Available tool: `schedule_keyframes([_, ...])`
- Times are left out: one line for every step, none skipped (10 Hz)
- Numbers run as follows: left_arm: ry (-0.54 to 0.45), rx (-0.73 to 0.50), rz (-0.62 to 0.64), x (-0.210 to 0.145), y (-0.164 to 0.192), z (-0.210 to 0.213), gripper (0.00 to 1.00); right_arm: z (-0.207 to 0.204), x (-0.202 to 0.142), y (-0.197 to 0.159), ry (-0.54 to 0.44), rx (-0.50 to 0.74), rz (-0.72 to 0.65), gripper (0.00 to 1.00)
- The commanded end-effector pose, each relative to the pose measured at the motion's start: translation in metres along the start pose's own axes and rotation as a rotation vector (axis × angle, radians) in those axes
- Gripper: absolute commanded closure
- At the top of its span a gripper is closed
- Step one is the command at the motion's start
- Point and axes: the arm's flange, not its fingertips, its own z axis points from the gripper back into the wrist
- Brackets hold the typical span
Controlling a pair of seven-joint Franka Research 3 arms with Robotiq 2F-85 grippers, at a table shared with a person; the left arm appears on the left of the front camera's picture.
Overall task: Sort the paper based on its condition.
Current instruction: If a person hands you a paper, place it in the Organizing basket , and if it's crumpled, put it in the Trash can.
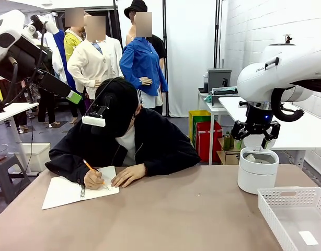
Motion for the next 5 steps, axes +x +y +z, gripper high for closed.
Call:
schedule_keyframes([-0.006, -0.004, 0.003, -0.001, 0.002, 0.000, 0.00, 0.000, 0.004, 0.003, -0.007, -0.019, -0.016, 0.00])
schedule_keyframes([-0.006, -0.004, 0.003, -0.001, 0.002, 0.000, 0.00, 0.000, 0.000, 0.000, 0.000, 0.000, 0.000, 0.00])
schedule_keyframes([-0.006, -0.004, 0.003, -0.001, 0.002, 0.000, 0.00, 0.024, -0.019, 0.010, -0.016, 0.082, 0.051, 0.00])
schedule_keyframes([-0.006, -0.004, 0.003, -0.001, 0.002, 0.000, 0.00, 0.045, -0.034, 0.022, -0.049, 0.167, 0.100, 0.00])
schedule_keyframes([-0.006, -0.004, 0.003, -0.001, 0.002, 0.000, 0.00, 0.064, -0.042, 0.031, -0.125, 0.203, 0.140, 0.00])
